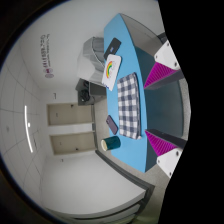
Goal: Fold towel
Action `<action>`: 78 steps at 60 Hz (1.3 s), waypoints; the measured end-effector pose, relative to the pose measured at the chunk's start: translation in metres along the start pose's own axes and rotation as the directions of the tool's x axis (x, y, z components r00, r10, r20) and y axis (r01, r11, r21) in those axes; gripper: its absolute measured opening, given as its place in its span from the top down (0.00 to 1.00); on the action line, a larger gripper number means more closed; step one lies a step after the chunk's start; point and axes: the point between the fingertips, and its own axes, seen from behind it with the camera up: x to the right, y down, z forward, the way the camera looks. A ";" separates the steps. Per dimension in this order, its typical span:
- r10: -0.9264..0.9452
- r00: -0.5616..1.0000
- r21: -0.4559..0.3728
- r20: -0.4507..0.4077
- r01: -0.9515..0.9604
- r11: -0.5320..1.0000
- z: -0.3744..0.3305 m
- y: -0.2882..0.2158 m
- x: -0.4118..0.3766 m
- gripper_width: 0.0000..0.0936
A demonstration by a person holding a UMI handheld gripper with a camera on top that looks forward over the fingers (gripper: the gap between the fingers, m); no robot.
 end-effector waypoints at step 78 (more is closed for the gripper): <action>-0.189 0.957 -0.032 0.218 0.200 0.979 0.313 -0.030 -0.122 1.00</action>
